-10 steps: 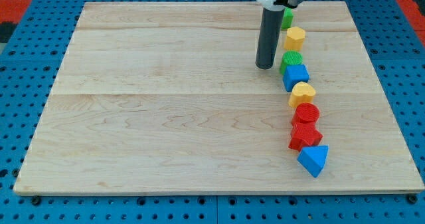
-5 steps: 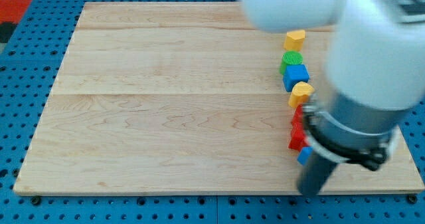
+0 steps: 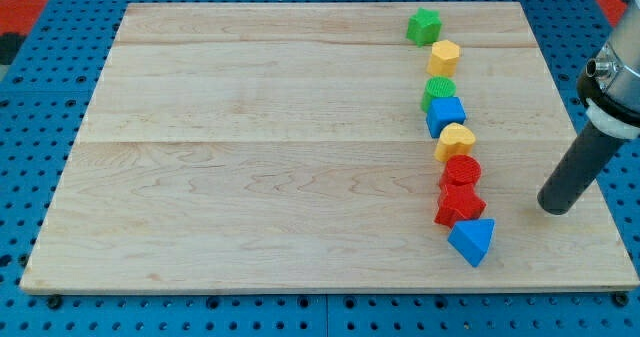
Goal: Push the red circle to the left
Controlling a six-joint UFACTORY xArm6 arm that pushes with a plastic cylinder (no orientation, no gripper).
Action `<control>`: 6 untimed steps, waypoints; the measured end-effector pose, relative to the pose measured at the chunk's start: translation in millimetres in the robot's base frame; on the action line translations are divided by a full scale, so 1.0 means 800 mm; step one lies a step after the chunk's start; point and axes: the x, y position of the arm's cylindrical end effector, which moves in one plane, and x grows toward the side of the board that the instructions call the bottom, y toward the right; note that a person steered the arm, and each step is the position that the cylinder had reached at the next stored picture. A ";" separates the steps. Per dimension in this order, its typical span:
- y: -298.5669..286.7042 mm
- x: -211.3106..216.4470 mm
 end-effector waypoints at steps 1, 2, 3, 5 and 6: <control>-0.003 -0.001; -0.036 -0.019; -0.036 -0.024; -0.156 -0.055; -0.072 -0.054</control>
